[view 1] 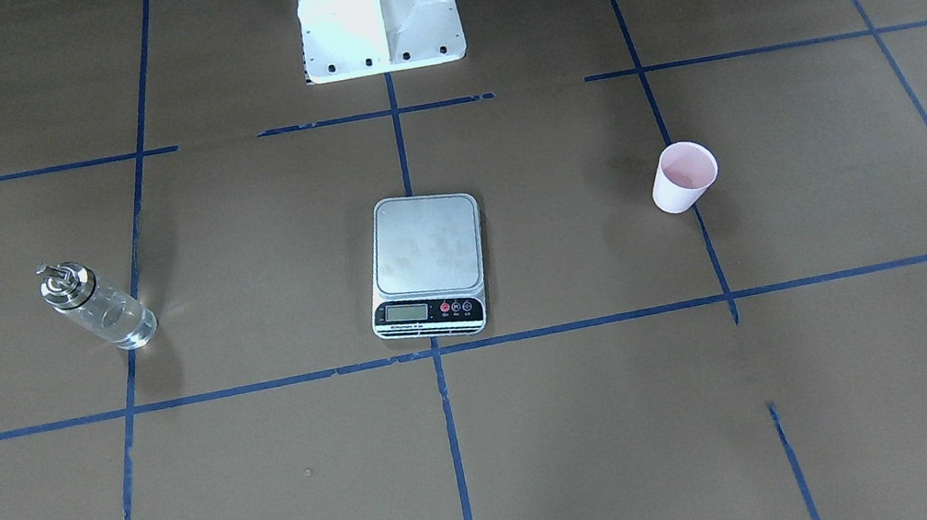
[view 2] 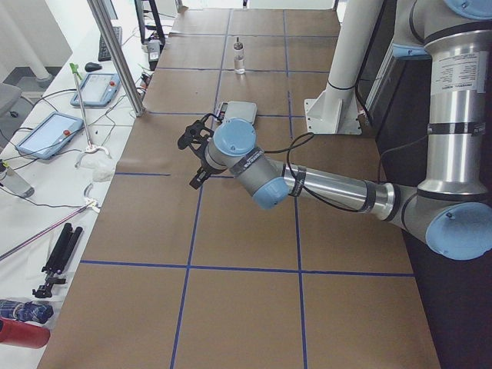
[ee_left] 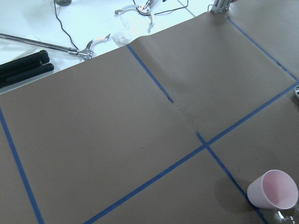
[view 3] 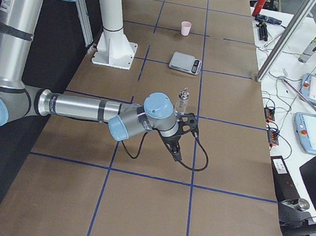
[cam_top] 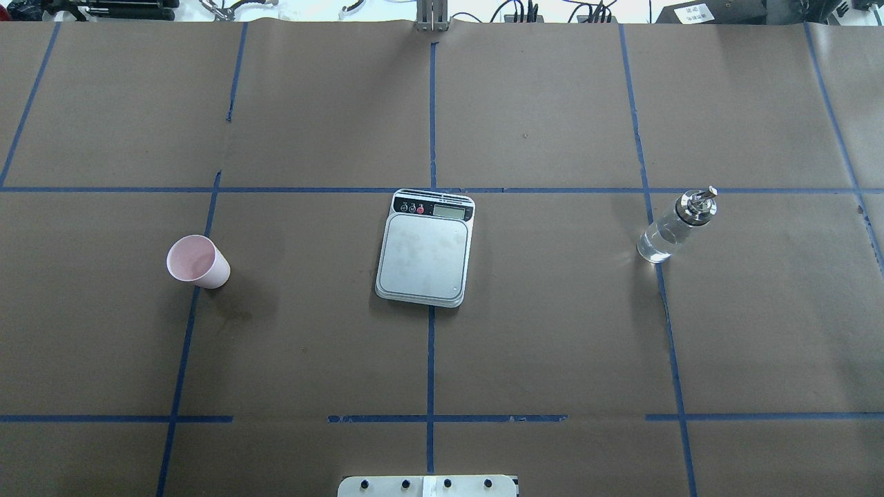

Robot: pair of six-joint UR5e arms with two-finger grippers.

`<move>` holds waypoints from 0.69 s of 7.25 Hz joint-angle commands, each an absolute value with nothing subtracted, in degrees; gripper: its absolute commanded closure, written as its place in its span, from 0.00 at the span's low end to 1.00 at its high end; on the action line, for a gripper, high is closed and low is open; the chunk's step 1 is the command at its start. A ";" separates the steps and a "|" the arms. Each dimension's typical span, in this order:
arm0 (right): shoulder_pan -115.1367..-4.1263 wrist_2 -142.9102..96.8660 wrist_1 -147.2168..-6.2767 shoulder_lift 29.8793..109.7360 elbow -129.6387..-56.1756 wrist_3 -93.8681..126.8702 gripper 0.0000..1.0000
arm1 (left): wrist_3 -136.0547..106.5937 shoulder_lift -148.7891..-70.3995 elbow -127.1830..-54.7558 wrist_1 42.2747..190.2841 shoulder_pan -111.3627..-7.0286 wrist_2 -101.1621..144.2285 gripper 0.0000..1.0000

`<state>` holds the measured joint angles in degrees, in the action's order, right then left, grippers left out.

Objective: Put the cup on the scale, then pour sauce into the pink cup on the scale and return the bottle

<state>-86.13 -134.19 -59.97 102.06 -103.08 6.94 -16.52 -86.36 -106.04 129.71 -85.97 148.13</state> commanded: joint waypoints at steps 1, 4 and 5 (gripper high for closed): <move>-86.13 -134.21 -59.94 102.13 -103.01 6.94 0.00 | -34.63 -85.78 -111.15 131.04 -72.32 131.60 0.00; -86.13 -134.21 -59.85 102.92 -103.09 6.86 0.00 | -58.31 -85.52 -114.35 130.61 -47.62 109.05 0.14; -86.13 -134.21 -59.94 103.18 -103.18 6.86 0.00 | -62.88 -85.34 -114.00 130.34 -41.98 103.76 0.23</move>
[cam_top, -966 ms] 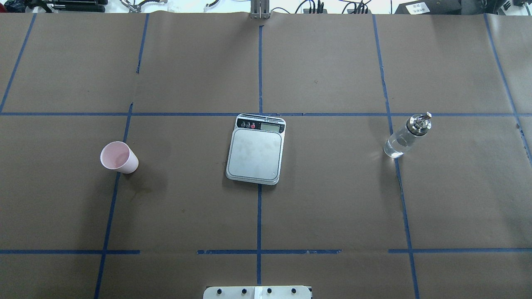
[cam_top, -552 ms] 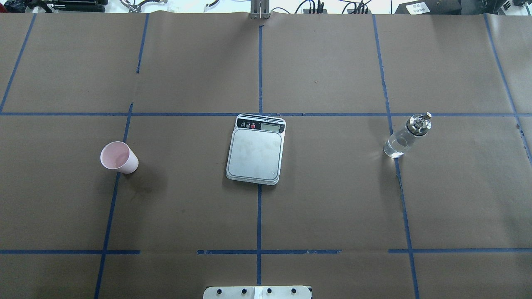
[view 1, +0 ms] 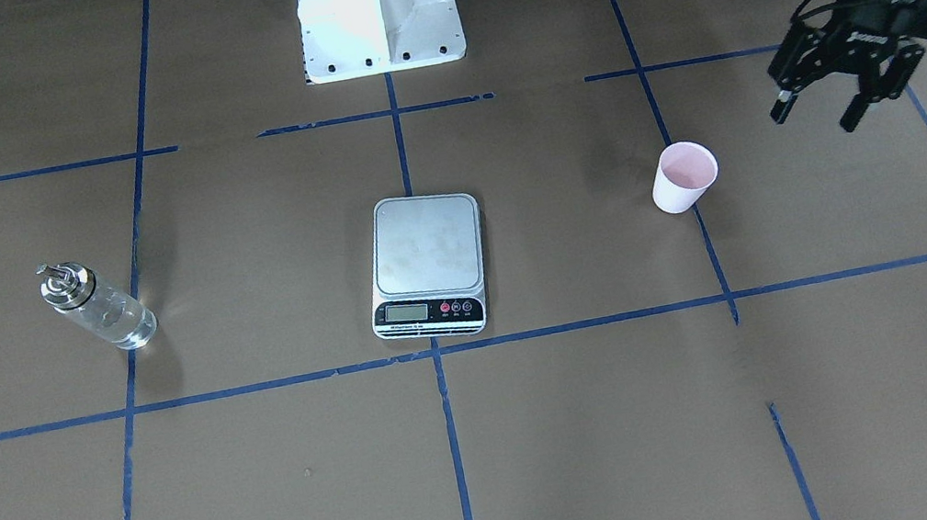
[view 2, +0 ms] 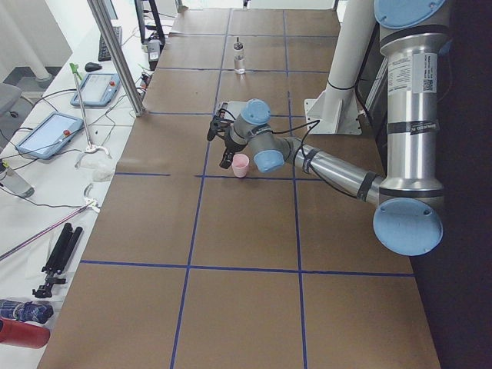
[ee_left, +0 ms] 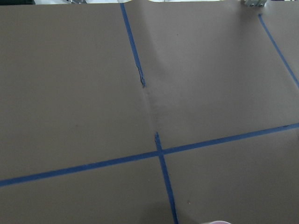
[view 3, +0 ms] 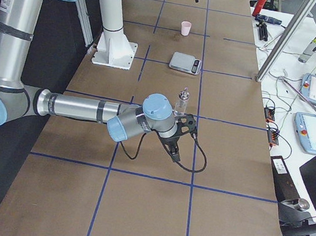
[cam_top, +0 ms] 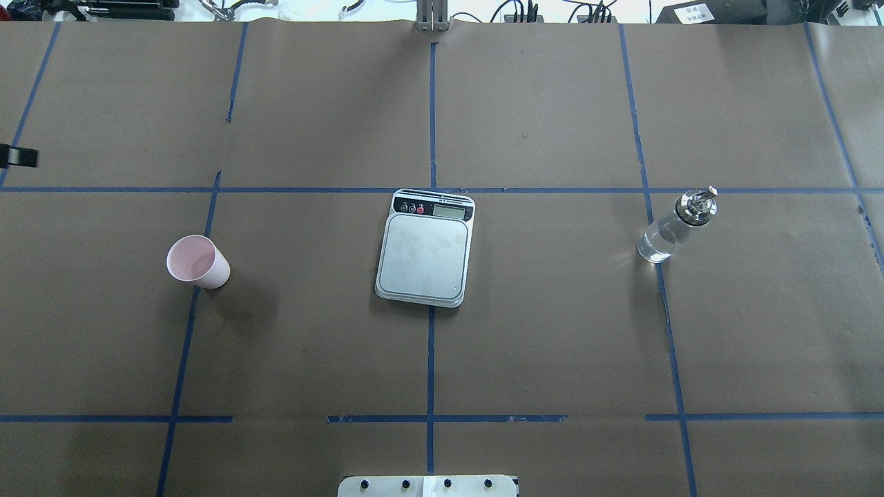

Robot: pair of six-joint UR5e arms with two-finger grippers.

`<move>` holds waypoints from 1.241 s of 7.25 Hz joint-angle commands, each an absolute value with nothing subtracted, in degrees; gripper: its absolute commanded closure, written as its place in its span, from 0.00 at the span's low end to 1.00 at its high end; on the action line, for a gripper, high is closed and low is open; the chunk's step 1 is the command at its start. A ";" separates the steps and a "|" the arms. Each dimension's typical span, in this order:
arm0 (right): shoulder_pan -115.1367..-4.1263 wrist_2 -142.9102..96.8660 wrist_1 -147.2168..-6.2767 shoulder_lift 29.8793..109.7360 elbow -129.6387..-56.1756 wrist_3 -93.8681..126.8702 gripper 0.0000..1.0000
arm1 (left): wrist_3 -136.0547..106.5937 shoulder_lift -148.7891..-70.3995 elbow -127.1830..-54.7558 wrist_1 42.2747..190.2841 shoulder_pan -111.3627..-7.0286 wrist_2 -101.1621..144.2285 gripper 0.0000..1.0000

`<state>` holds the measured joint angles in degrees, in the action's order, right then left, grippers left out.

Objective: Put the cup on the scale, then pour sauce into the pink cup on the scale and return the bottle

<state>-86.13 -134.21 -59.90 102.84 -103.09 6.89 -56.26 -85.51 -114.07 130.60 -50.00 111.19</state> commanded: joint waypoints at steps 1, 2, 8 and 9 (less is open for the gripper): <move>-86.13 -134.21 -59.85 103.27 -103.18 6.94 0.00 | -65.10 -85.34 -113.04 130.34 -38.88 101.88 0.34; -86.13 -134.21 -59.85 103.36 -103.36 6.94 0.00 | -65.13 -85.25 -112.07 130.25 -38.76 101.34 0.37; -86.22 -134.21 -59.85 104.06 -103.36 6.94 0.00 | -65.30 -85.25 -110.65 130.17 -37.53 99.76 0.46; -86.22 -134.21 -59.85 104.24 -103.45 6.94 0.00 | -65.30 -85.43 -110.57 130.17 -37.53 99.76 0.53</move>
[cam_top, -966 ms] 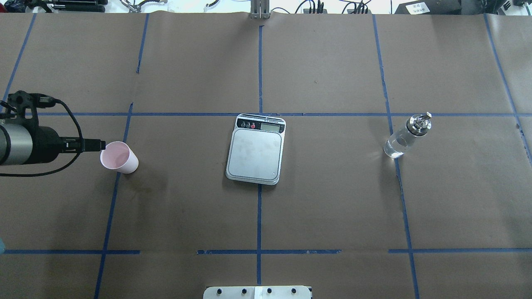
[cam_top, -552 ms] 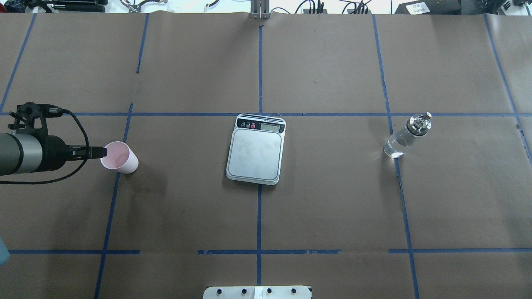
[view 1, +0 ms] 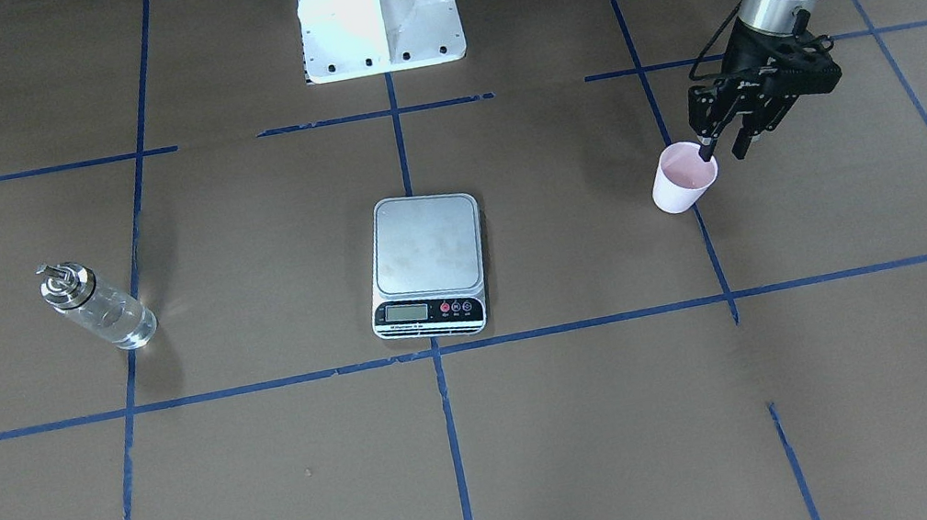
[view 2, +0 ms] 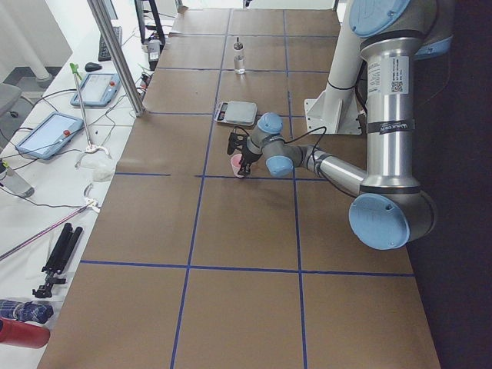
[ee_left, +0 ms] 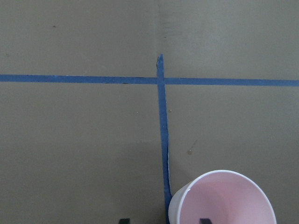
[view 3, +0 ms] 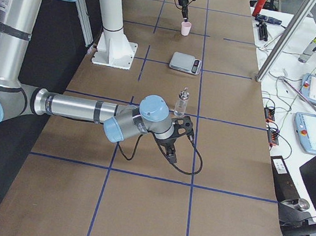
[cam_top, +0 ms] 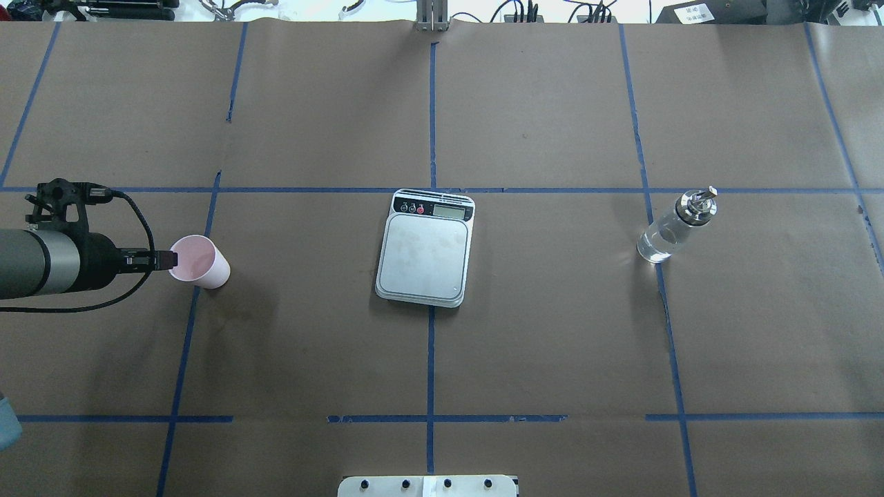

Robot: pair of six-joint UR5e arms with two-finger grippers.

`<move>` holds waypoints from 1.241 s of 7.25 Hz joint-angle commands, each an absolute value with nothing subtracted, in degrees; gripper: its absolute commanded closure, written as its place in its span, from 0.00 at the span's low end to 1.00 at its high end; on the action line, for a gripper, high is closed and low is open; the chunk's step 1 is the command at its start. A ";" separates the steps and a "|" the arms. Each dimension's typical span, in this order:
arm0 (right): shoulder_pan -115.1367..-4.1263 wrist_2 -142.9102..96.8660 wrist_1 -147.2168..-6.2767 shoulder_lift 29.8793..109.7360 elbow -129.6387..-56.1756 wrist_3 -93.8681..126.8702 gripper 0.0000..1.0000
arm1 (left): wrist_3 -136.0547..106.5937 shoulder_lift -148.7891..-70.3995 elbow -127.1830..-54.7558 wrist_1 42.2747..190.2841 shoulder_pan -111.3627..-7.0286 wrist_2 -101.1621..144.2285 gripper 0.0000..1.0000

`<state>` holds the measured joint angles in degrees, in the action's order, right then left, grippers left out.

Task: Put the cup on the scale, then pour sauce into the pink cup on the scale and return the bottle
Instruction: 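Reach the left gripper to the pink cup and grasp its rim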

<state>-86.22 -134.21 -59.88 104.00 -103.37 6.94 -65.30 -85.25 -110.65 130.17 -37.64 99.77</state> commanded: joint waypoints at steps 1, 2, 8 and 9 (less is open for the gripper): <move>-86.22 -134.21 -59.94 104.24 -103.45 6.94 0.00 | -65.30 -85.52 -110.13 130.17 -37.01 99.32 0.57; -86.22 -134.30 -59.85 104.24 -103.45 6.94 0.00 | -65.30 -85.78 -109.78 130.17 -36.39 98.71 0.58; -86.22 -134.30 -59.85 104.24 -103.45 6.94 0.00 | -64.60 -88.15 -110.73 125.96 -36.30 98.79 1.00; -86.22 -134.30 -59.85 104.33 -103.45 6.94 0.00 | -64.51 -91.20 -113.00 119.77 -36.21 99.05 1.00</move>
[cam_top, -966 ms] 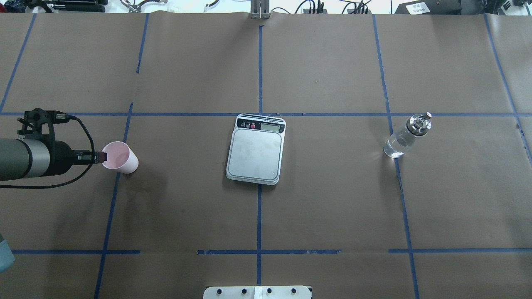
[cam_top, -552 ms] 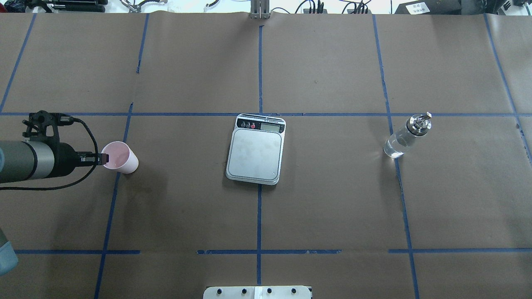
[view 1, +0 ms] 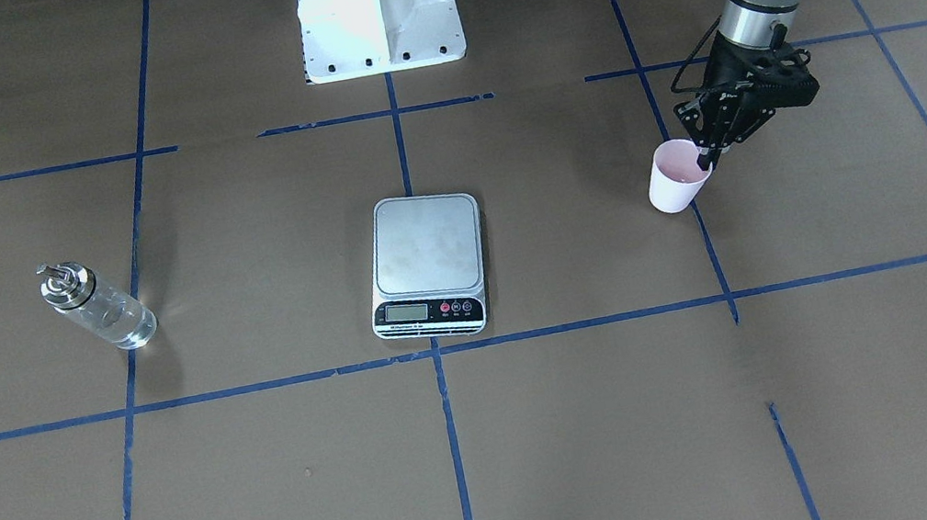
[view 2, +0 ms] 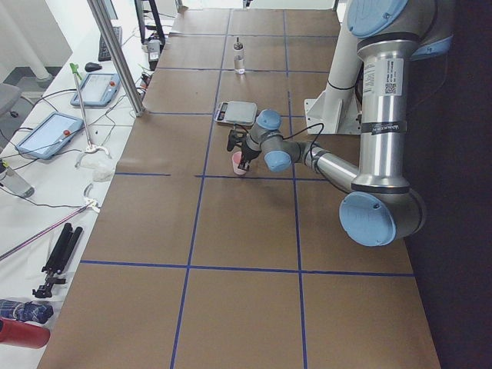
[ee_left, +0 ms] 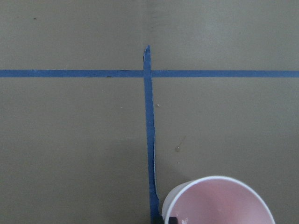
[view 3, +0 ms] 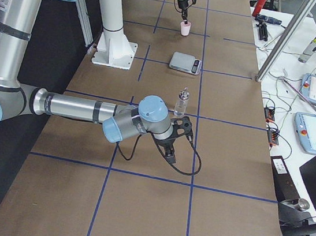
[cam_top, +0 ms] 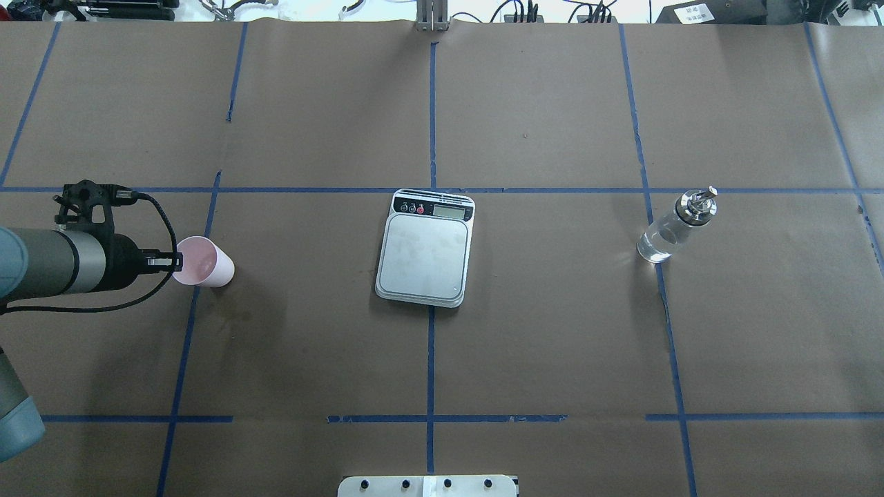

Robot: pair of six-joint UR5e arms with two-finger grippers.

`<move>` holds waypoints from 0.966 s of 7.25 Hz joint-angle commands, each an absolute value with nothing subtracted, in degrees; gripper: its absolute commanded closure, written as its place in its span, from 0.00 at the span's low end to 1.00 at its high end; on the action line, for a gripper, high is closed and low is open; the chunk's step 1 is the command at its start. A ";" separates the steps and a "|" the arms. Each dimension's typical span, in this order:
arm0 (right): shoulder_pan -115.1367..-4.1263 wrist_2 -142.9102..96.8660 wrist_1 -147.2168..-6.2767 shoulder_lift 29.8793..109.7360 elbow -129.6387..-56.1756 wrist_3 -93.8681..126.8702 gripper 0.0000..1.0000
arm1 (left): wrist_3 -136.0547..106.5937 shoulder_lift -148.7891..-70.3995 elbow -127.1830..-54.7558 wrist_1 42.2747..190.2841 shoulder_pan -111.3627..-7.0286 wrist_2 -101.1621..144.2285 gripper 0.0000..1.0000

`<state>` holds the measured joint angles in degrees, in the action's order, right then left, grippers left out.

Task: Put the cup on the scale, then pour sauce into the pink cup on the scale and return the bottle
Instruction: 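Carry the pink cup with the left gripper onto the scale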

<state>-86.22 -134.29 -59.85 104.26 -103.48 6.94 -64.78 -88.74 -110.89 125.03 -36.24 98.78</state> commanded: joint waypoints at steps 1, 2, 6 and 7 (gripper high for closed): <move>-86.22 -134.30 -59.85 104.33 -103.53 6.94 0.00 | -64.69 -99.41 -114.07 109.70 -36.21 99.14 1.00; -86.22 -134.30 -59.85 104.41 -103.54 6.94 0.00 | -65.47 -110.02 -113.30 98.38 -34.56 99.14 1.00; -86.22 -134.30 -59.85 105.20 -104.15 7.03 0.00 | -73.56 -135.84 -95.59 89.65 -30.24 99.23 1.00; -86.22 -134.30 -59.85 105.21 -104.24 7.03 0.00 | -73.48 -136.31 -94.49 89.74 -30.23 99.23 1.00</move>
<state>-86.22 -134.30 -59.85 105.16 -104.15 7.03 -73.13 -133.49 -97.91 89.81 -30.40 99.24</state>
